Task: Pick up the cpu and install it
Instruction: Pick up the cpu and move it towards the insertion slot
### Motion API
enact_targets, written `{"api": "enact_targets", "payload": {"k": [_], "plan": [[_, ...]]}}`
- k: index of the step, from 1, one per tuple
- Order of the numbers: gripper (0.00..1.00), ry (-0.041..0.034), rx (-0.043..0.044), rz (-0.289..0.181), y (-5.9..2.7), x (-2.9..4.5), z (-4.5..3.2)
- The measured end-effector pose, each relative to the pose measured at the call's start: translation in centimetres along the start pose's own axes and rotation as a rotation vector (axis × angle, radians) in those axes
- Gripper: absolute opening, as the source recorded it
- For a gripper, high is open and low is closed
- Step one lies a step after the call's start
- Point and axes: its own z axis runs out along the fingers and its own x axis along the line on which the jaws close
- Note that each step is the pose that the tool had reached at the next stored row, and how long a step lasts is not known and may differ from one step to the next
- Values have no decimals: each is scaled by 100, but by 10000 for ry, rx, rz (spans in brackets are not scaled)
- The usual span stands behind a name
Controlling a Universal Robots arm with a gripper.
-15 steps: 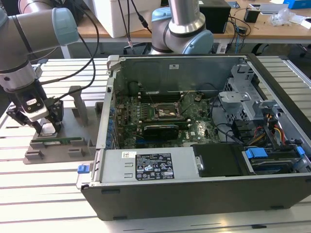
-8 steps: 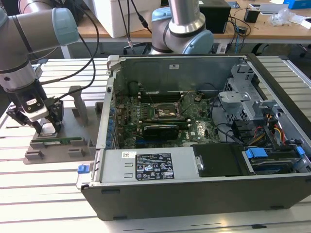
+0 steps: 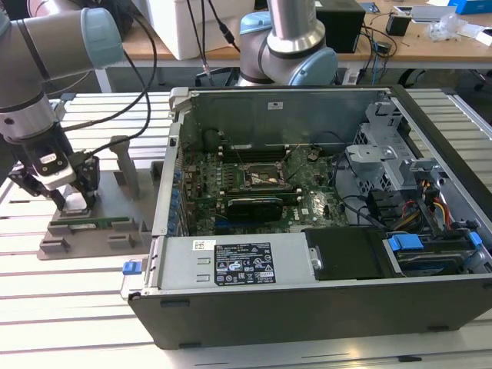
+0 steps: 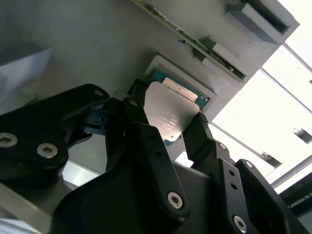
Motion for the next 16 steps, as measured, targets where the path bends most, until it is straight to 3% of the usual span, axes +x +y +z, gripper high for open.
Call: {"api": "enact_targets", "payload": {"k": [7,8,11,16], "plan": [[55,4,50,-1,-9,-6,-332],[55,7,73,-2,-11,-8,-440],[55,9,103,-3,-15,-11,-627],[55,13,144,-3,-16,-16,-854]]}}
